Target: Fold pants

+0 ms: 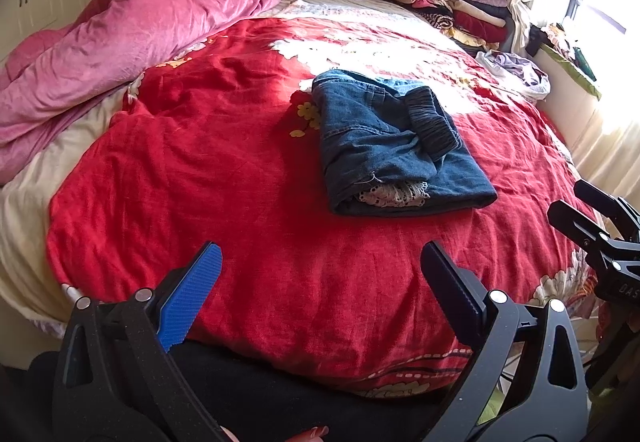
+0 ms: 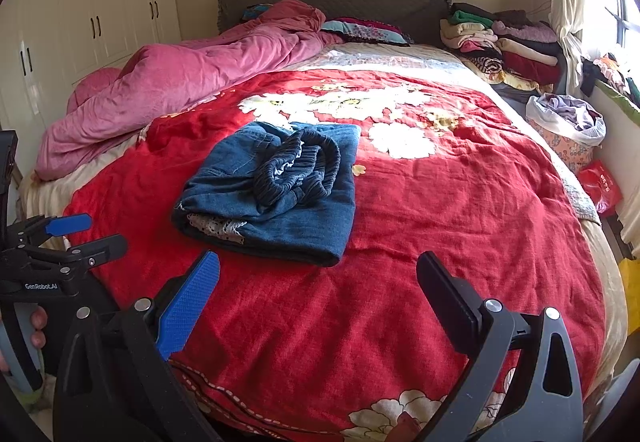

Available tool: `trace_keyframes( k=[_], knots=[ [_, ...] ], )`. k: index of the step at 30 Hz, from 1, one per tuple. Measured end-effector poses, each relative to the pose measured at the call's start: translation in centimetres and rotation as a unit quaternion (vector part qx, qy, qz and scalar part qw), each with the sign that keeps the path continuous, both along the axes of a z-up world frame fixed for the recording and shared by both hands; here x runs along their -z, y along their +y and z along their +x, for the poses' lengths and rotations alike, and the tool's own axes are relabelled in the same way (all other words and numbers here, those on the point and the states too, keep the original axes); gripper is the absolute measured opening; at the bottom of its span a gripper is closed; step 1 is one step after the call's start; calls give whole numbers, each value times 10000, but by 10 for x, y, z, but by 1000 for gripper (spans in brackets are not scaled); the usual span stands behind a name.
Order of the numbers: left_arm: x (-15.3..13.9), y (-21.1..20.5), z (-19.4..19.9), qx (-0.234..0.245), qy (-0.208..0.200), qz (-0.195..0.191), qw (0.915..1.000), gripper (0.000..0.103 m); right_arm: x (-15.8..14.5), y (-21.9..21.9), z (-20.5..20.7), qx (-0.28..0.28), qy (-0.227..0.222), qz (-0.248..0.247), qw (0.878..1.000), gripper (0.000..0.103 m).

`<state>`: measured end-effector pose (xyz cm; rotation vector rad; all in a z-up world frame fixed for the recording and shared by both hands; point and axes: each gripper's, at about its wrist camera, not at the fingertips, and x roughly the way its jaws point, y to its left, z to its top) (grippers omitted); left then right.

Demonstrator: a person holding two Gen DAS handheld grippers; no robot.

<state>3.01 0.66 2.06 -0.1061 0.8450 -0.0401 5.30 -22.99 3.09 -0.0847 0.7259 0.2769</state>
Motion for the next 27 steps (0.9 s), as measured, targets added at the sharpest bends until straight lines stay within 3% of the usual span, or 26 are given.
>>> trace_keyframes(
  k=[27],
  knots=[
    [15,6,7,-86,226,130,9996,93,10,-8,3,128,24,-91,9999,98]
  ],
)
